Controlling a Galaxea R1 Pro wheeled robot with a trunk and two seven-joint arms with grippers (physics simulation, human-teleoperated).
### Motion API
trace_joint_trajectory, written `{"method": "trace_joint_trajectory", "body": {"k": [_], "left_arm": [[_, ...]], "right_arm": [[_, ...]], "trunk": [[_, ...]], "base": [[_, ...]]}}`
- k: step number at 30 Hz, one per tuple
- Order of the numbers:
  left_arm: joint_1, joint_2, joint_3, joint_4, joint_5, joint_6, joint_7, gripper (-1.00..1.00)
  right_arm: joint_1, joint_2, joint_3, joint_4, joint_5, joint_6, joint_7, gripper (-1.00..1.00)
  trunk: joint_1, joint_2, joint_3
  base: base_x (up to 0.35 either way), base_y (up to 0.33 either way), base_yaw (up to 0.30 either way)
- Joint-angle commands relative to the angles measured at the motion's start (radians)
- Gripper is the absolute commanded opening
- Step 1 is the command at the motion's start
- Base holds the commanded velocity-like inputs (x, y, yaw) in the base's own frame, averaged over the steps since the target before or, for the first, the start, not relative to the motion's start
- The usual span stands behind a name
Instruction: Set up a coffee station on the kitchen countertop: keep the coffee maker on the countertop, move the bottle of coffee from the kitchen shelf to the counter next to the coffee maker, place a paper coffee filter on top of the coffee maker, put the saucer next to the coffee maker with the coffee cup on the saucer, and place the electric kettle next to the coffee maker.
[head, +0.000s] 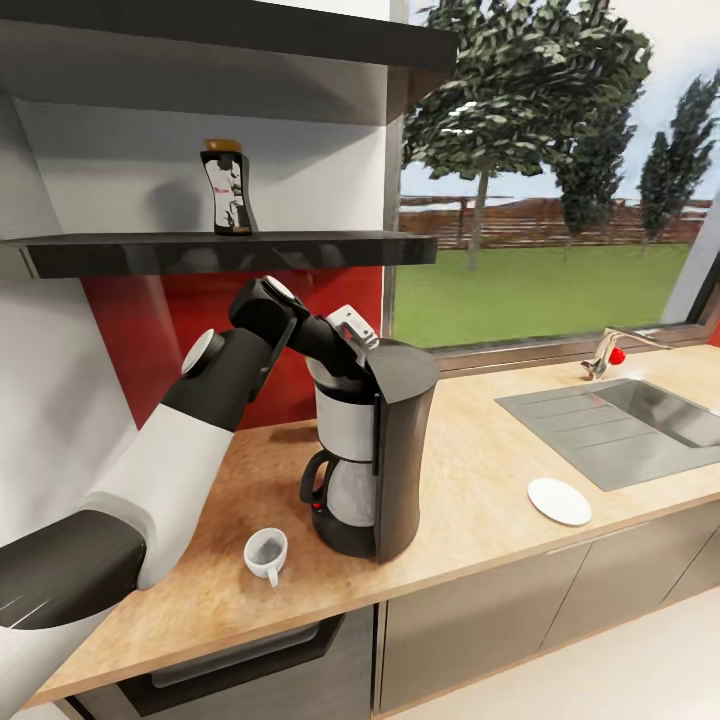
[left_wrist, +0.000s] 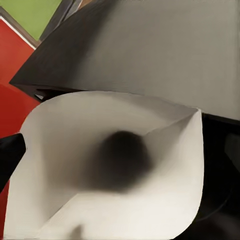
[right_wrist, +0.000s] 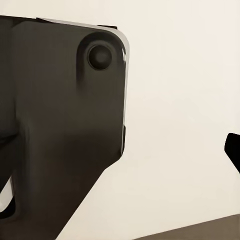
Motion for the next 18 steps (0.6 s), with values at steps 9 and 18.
{"method": "trace_joint_trajectory", "body": {"k": [9,18], "left_arm": [[-0.003,0.0,0.007,-0.011,-0.011,0.007,-0.01,1.0],[-0.022,-0.001,0.01,-0.015,-0.012,0.011,-0.008,1.0]], "right_arm": [[0.0,0.001,0.001,-0.002,0.007,0.0,-0.004,1.0],[0.0,0.002,0.002,-0.002,0.007,0.0,-0.004,1.0]], "trunk": [[0.001,-0.002,-0.002],[0.001,-0.002,-0.002]], "base": [[0.0,0.0,0.0],[0.0,0.0,0.0]]}}
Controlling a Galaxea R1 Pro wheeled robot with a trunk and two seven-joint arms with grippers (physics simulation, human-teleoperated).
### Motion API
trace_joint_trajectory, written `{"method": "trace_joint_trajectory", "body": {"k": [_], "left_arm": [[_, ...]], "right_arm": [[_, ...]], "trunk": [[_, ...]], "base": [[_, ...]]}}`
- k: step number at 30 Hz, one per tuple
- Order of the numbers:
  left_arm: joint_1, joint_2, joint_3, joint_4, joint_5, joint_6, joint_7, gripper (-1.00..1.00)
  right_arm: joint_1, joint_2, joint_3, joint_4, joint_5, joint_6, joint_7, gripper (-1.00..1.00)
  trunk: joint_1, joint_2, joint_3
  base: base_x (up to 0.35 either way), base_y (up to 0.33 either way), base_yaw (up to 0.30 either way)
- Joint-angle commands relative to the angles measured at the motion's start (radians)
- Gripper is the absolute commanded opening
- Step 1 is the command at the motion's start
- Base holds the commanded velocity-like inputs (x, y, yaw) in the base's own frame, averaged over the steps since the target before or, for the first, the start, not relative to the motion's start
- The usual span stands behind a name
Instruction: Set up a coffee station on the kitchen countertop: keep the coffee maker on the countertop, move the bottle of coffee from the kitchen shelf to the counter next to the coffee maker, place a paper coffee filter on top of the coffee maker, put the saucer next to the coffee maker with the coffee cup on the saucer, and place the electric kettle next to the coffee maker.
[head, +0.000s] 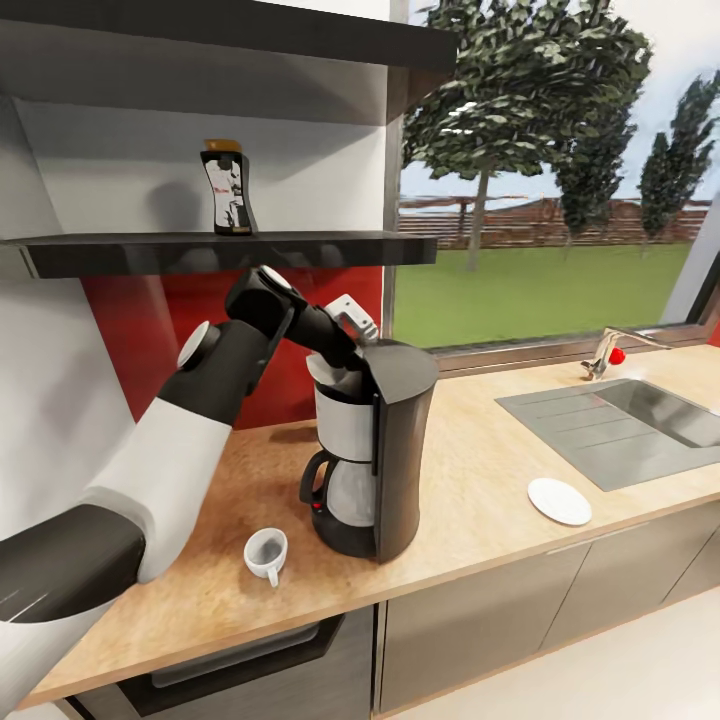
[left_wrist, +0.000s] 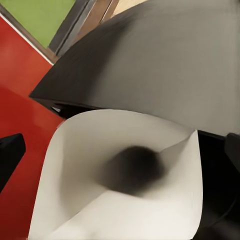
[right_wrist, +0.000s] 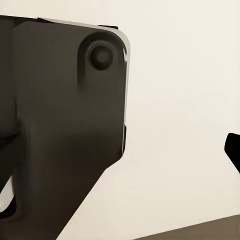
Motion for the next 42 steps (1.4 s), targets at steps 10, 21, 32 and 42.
{"method": "trace_joint_trajectory", "body": {"k": [10,21,32,42], "left_arm": [[-0.034,-0.001,0.002,-0.002,-0.01,0.012,-0.01,1.0],[-0.089,-0.002,0.043,-0.002,-0.012,0.013,0.007,1.0],[-0.12,0.0,0.11,-0.001,-0.016,0.014,0.009,1.0],[-0.115,0.007,0.157,-0.002,-0.018,0.013,0.019,1.0]], "right_arm": [[0.0,0.0,0.0,-0.002,0.007,0.0,-0.004,1.0],[0.0,0.0,0.0,-0.002,0.007,0.0,-0.004,1.0],[0.0,0.002,0.001,-0.002,0.007,0.0,-0.004,1.0],[0.0,0.002,0.0,-0.002,0.007,0.0,-0.004,1.0]], "trunk": [[0.001,-0.002,-0.002],[0.001,-0.002,-0.002],[0.001,-0.002,-0.002],[0.001,-0.002,-0.002]], "base": [[0.0,0.0,0.0],[0.0,0.0,0.0],[0.0,0.0,0.0],[0.0,0.0,0.0]]}}
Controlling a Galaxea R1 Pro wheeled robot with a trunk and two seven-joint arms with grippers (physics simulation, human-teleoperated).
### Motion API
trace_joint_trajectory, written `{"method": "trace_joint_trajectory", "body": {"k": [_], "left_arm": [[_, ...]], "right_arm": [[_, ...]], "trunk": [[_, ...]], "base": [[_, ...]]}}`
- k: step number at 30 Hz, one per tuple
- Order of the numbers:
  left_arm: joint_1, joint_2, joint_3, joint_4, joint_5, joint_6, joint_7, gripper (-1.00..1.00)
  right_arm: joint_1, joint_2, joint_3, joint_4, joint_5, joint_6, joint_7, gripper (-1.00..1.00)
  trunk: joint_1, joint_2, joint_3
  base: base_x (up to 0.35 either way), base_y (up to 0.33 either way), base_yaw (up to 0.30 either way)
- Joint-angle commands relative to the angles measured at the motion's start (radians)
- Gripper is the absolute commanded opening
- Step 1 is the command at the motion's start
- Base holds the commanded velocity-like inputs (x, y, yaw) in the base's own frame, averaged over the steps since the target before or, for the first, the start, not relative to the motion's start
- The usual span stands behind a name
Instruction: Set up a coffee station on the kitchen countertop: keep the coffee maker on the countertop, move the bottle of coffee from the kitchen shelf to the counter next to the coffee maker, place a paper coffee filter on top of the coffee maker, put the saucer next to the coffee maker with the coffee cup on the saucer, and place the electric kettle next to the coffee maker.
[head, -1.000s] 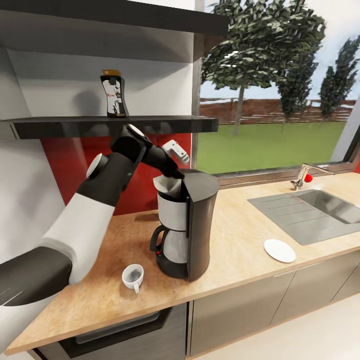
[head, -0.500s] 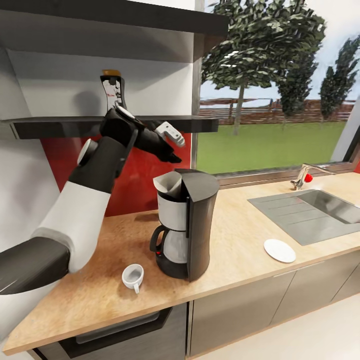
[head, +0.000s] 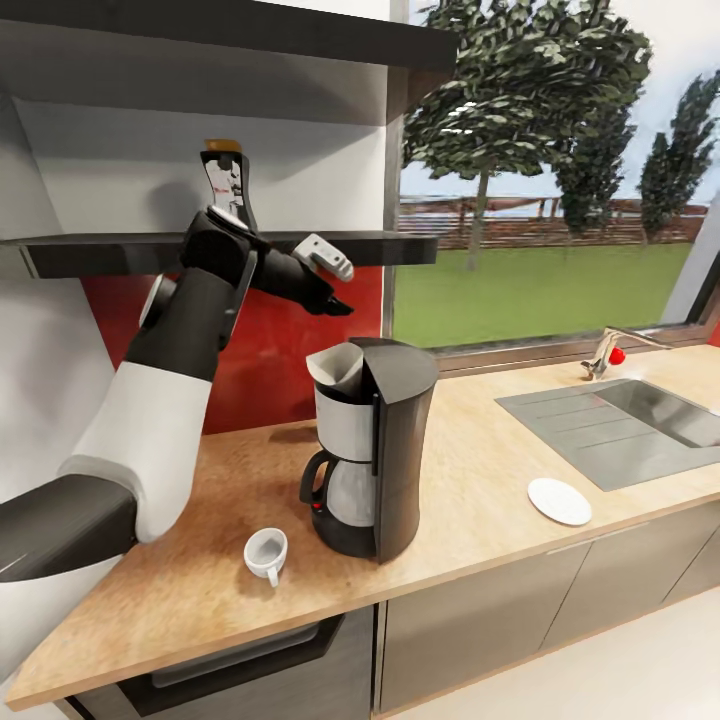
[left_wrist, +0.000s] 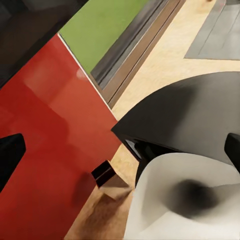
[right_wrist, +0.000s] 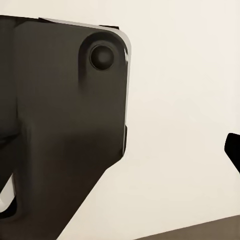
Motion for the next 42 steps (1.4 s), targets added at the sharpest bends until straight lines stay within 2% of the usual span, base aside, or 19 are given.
{"method": "trace_joint_trajectory", "body": {"k": [1,38,42], "left_arm": [[0.0,0.0,0.001,-0.001,-0.01,0.006,-0.008,1.0],[0.014,0.006,0.005,-0.002,-0.01,-0.002,0.004,1.0],[0.016,0.01,0.015,-0.002,-0.01,-0.003,0.004,1.0]], "right_arm": [[0.0,0.0,0.0,-0.002,0.007,0.0,-0.005,1.0],[0.0,0.0,-0.002,-0.003,0.006,0.0,-0.005,1.0],[0.0,0.0,-0.002,-0.003,0.006,0.0,-0.005,1.0]], "trunk": [[0.001,-0.002,-0.002],[0.001,-0.002,-0.002],[0.001,-0.002,-0.002]], "base": [[0.0,0.0,0.0],[-0.001,0.0,0.0],[-0.176,0.0,0.0]]}}
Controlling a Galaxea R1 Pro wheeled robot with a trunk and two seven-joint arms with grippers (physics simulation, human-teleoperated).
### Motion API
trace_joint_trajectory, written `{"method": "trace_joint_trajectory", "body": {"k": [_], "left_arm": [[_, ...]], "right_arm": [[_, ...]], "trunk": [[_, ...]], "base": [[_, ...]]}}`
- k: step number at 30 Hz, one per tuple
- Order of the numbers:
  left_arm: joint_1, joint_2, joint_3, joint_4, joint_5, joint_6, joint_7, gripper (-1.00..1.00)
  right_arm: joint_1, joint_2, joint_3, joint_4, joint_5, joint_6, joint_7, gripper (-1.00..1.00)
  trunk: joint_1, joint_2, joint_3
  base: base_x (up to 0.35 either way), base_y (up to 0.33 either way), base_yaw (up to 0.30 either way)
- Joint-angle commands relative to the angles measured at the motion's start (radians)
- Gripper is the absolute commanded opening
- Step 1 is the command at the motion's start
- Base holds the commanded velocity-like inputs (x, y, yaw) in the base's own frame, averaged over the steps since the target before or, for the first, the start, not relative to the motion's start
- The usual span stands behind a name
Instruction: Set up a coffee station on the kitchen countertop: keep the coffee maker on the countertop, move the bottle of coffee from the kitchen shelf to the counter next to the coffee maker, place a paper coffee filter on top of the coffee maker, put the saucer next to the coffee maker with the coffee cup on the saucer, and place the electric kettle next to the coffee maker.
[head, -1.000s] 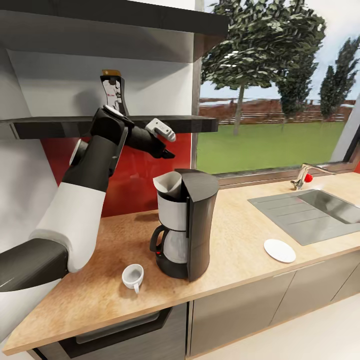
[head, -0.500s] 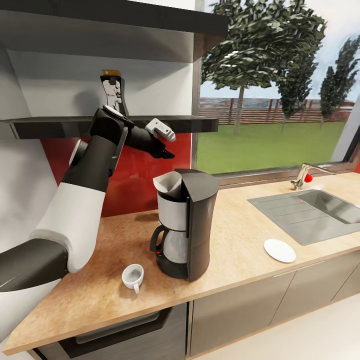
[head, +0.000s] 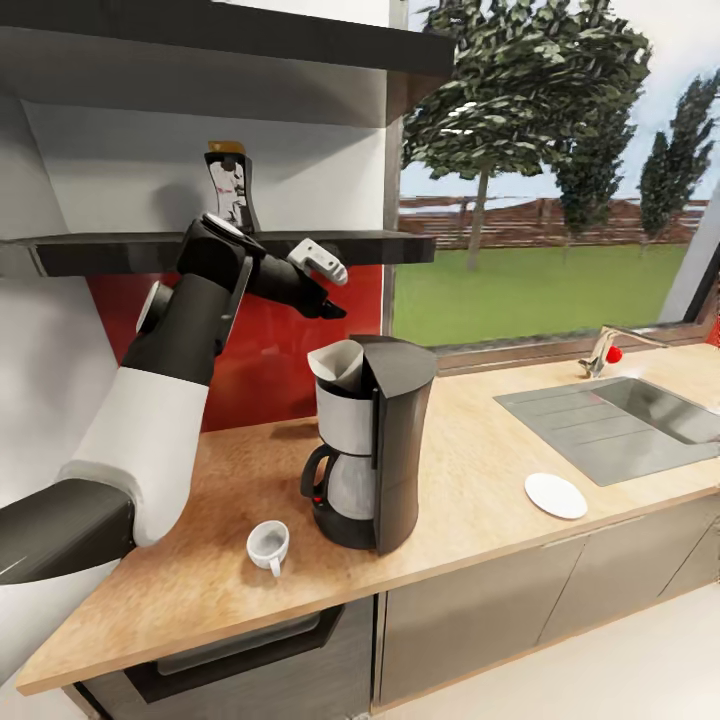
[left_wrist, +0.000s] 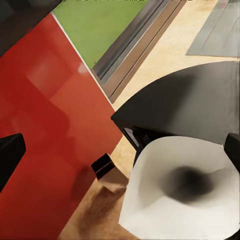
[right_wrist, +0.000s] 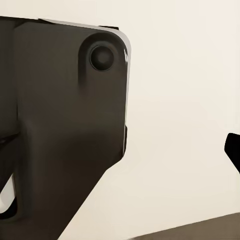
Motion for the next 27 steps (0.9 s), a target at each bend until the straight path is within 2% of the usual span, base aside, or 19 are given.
{"method": "trace_joint_trajectory", "body": {"k": [1,9,15,21,27], "left_arm": [[-0.001,0.0,0.003,-0.001,-0.01,0.005,-0.011,1.0],[0.006,0.007,0.031,-0.002,-0.011,0.002,-0.007,1.0],[0.018,0.049,0.044,-0.002,-0.01,0.001,-0.004,1.0],[0.022,0.09,0.054,-0.002,-0.01,0.001,-0.004,1.0],[0.052,0.132,0.074,-0.005,-0.009,-0.001,-0.004,1.0]], "right_arm": [[0.0,0.0,0.0,-0.002,0.007,0.0,-0.005,1.0],[0.0,0.0,0.0,-0.003,0.007,0.0,-0.005,1.0],[0.0,0.0,0.0,-0.017,0.007,0.0,-0.005,1.0],[0.0,0.0,0.0,-0.021,0.007,0.0,-0.005,1.0],[0.0,0.0,0.0,-0.023,0.007,0.0,-0.005,1.0]], "trunk": [[0.0,-0.002,-0.002],[0.0,-0.002,-0.002],[0.0,-0.002,-0.002],[0.0,-0.002,-0.002],[0.0,-0.002,-0.002]], "base": [[-0.269,0.0,0.0],[-0.319,0.0,0.0],[-0.194,0.0,0.0],[-0.032,0.0,0.0],[-0.004,0.0,0.074]]}}
